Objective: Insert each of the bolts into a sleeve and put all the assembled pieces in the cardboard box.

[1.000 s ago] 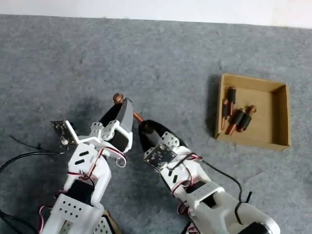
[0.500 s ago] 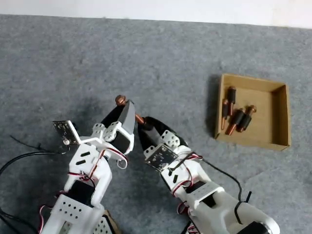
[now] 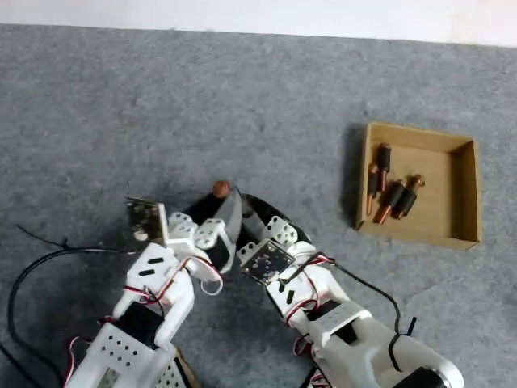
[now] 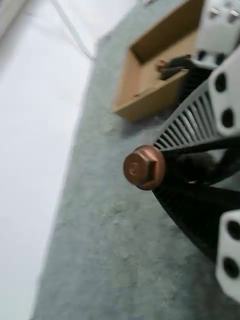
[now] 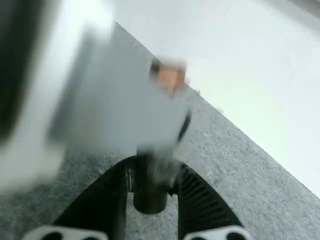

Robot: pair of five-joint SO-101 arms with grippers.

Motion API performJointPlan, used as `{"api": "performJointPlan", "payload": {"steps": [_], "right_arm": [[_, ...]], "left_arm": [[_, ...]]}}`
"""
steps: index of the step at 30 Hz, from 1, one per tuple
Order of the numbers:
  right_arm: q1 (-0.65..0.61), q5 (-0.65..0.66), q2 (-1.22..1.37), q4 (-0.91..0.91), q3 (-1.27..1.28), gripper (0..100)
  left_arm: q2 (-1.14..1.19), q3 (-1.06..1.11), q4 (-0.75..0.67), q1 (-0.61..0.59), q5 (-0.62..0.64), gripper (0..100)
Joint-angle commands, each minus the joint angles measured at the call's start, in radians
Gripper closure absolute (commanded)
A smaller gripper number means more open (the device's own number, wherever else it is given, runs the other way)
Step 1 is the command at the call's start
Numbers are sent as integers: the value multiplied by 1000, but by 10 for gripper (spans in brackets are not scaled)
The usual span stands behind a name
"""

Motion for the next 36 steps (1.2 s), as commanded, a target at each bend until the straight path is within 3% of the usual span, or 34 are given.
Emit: {"api": "performJointPlan", "payload": {"steps": [1,8,13,16,24,29,33,36], "right_arm": [[16,6,-30,-36,50,994],[50,2,-30,-36,47,994],[54,2,-30,-36,45,994],[82,2,-31,-38,45,994],[156,2,-25,-38,41,994],[243,-15,-31,-38,27,994],[392,-250,-31,21,-71,994],[538,-436,-28,286,-259,994]], "left_arm": [[-13,24,48,16,-12,996],[-13,21,63,-2,-9,960],[-5,24,81,-5,3,639],[-13,21,84,-31,115,519],[-15,-38,2,-318,384,594],[-15,-33,-20,-351,404,699],[-15,-36,-21,-357,402,821],[-15,-36,-21,-357,371,914]]}}
